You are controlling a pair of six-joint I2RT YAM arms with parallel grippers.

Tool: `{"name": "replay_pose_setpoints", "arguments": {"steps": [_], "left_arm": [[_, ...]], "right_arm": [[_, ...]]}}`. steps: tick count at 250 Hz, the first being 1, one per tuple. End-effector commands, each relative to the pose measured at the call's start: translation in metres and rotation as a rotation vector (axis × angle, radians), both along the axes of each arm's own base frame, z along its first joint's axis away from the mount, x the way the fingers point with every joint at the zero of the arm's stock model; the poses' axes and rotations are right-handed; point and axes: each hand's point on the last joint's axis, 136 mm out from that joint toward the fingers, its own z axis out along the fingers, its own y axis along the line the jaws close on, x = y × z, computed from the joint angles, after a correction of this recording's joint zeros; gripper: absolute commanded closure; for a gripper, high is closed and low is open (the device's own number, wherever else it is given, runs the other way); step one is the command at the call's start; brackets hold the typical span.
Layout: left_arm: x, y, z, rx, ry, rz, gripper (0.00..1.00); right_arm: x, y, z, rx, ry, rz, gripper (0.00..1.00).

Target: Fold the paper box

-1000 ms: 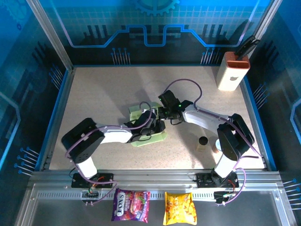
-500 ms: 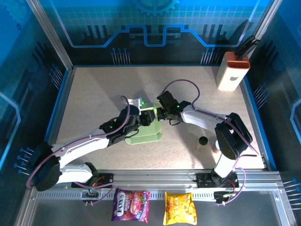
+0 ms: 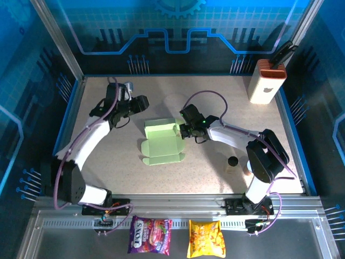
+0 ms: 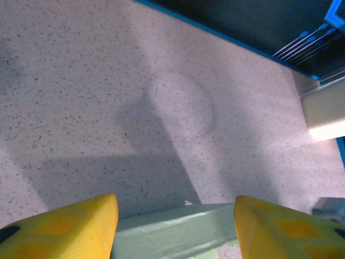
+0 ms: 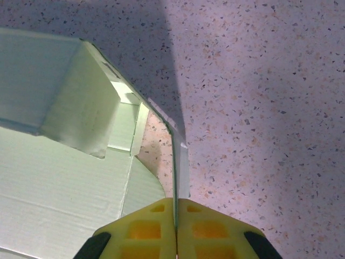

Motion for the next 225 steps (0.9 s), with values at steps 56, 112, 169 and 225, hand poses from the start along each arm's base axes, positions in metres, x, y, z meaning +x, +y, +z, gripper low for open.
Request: {"name": "replay_pose_setpoints", "arguments": {"steps": [56,112,169,225], "left_arm": [[-0.019,-0.043,-0.067,-0.154,0.288,-0.282,0.39],[-0.035,-0.063,-0.073,-0.300,0.340,-0.346,0.41],[-0.054,-0.077,-0.076,-0.367,0.363,-0.364,0.42],[-0.071,-0.094,-0.085,-0.372,0.411,-0.385,0.43]], "right_arm": [[0.010,0.002,0.020,-0.016,-0.025,0.077,0.92],[0.018,-0.002,0.022,-0.037,-0.004,0.080,0.92],[0.025,0.001,0.016,-0.054,0.021,0.081,0.92],[0.028,0.008,0.012,-0.037,0.031,0.084,0.92]]}}
